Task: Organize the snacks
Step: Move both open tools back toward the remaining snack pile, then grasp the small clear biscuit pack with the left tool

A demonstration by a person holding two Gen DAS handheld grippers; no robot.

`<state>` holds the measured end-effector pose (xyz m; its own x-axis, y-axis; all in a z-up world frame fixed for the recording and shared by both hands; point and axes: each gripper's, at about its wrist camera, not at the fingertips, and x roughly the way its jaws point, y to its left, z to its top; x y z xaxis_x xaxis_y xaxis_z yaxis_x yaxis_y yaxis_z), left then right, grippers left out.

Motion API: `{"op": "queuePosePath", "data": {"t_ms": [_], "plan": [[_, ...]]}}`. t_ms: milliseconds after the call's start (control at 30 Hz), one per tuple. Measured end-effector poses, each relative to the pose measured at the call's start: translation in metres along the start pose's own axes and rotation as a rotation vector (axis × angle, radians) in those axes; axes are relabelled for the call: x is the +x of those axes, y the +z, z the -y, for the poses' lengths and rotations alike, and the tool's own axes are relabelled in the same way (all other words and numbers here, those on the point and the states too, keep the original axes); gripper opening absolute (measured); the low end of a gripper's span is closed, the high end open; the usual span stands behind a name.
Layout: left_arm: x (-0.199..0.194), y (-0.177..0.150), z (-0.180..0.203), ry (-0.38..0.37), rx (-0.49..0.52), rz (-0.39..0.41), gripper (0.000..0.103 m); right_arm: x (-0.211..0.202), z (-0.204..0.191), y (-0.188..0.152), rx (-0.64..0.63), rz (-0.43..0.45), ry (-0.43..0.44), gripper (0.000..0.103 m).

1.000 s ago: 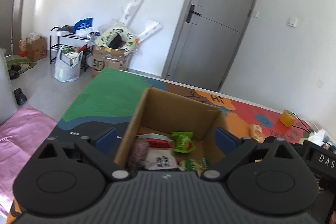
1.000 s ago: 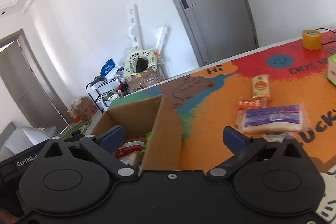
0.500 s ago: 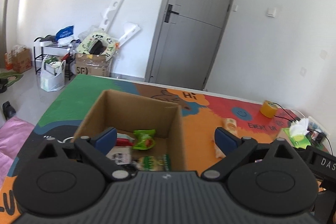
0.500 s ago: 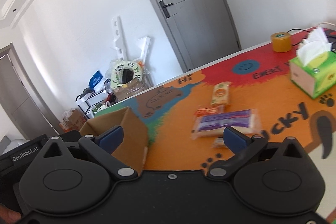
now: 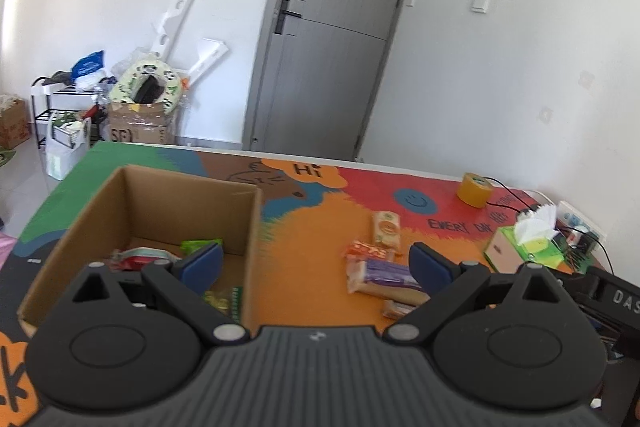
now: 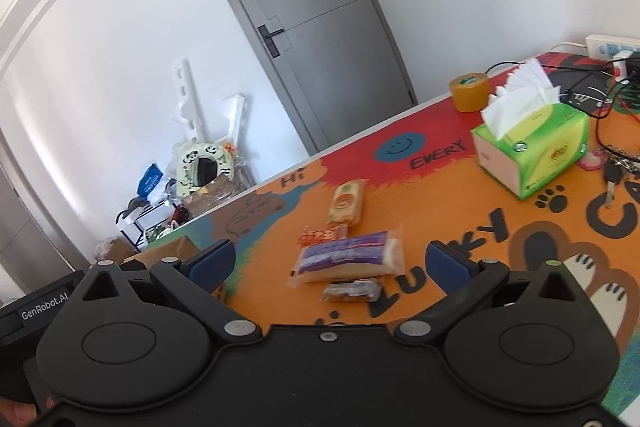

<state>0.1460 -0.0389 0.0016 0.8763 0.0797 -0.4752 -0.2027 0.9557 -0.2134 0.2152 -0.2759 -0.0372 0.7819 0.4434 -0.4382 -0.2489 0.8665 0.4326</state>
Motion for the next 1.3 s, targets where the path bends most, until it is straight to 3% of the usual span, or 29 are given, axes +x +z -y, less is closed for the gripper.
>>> {"op": "queuePosePath", "data": {"t_ms": [600,1300], "plan": [[0.054,-0.023,0.045,-0.055,0.066,-0.100,0.098,0.013,0.045,-0.005,0.068,-0.021,-0.058,0.085],[0.123,-0.057,0.093,-0.039,0.165,-0.204,0.098,0.037,0.103,-0.019,0.118,-0.082,-0.087,0.085]]}}
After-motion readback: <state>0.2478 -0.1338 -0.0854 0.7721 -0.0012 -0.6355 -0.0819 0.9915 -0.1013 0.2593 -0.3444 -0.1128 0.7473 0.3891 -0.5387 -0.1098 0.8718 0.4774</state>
